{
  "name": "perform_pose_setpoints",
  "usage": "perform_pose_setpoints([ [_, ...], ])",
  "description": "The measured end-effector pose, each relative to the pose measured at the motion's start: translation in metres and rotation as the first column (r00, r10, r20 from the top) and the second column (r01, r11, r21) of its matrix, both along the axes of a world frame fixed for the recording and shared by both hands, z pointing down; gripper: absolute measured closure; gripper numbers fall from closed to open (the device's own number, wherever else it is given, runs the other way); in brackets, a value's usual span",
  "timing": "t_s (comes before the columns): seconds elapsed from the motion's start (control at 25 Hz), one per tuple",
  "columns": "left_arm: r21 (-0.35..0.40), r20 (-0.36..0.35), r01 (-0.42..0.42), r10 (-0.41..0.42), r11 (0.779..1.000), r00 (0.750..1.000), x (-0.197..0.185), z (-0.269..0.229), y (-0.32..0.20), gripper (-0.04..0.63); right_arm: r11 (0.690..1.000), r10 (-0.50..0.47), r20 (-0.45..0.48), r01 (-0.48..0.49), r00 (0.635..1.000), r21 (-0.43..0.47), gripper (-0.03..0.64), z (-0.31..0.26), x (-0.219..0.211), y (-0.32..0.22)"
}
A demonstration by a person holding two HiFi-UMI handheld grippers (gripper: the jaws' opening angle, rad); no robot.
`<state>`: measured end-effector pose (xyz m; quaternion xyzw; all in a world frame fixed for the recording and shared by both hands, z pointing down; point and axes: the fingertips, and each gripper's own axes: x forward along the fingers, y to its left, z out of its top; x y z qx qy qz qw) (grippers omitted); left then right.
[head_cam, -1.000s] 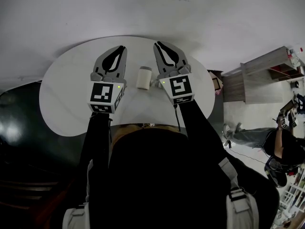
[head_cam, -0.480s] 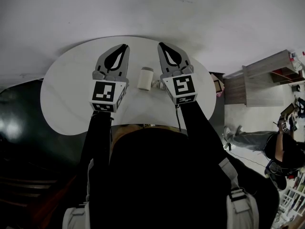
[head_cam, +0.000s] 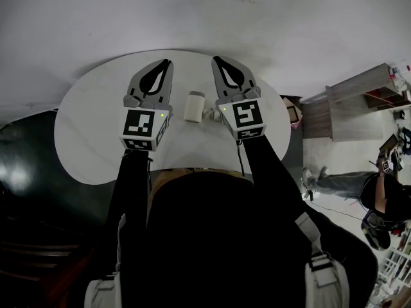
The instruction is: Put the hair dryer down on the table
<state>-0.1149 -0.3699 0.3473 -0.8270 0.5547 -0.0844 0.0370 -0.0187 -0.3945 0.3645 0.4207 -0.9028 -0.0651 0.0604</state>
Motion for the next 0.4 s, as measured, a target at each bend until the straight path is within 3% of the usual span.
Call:
perform_pose_setpoints([
  [0.4,-0.005,-0.019,-0.009,0.009,1.0,1.0,-0.0029,0.0018,-0.0011,0.568,1.0,-0.014,-0.002,0.014,1.0,-0.008,0.591,0.0019,-0.0029,-0.0002],
])
